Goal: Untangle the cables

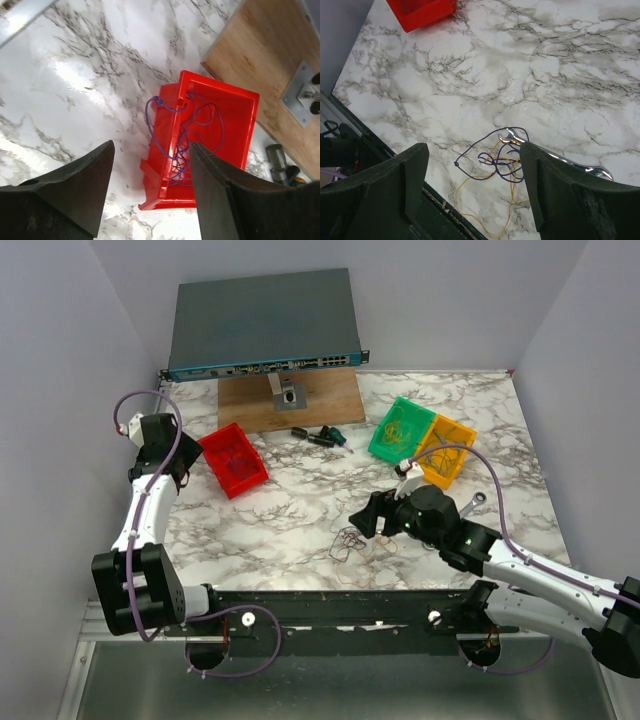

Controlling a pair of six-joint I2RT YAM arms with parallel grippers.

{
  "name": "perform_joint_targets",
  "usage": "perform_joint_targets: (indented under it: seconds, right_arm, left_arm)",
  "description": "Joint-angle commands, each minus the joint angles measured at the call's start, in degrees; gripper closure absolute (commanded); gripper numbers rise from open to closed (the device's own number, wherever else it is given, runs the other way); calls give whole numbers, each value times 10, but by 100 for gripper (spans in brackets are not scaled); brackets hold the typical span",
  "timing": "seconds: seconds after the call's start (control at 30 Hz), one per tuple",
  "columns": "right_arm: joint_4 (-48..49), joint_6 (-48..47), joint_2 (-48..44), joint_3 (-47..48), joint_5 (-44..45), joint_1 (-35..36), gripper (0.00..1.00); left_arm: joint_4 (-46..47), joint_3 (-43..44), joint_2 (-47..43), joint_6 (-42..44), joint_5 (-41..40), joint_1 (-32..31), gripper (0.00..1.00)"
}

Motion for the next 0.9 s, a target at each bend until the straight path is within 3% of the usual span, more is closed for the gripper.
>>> perform_joint_targets:
  seconds: [0.0,0.13,0.37,0.4,0.5,0.87]
  right_arm:
    - [-7,-3,2,7,-10,1,18]
    - [-3,-3,2,5,-9,1,18]
    - [-2,-6,2,5,-8,1,18]
    - [-2,-6,2,6,-8,1,18]
    - [-1,-6,4,8,-8,1,18]
    - [21,-2,23,5,-22,1,18]
  left_arm:
    - [65,-21,13,-45,90,31,39]
    - [92,-32,42,-69,139,53,46]
    - [100,-31,71,-78,134,57,55]
    - [102,-31,73,-79,135,57,62]
    - [109,-33,69,-76,137,57,100]
    - [85,-7,81,-28,95,-32,100]
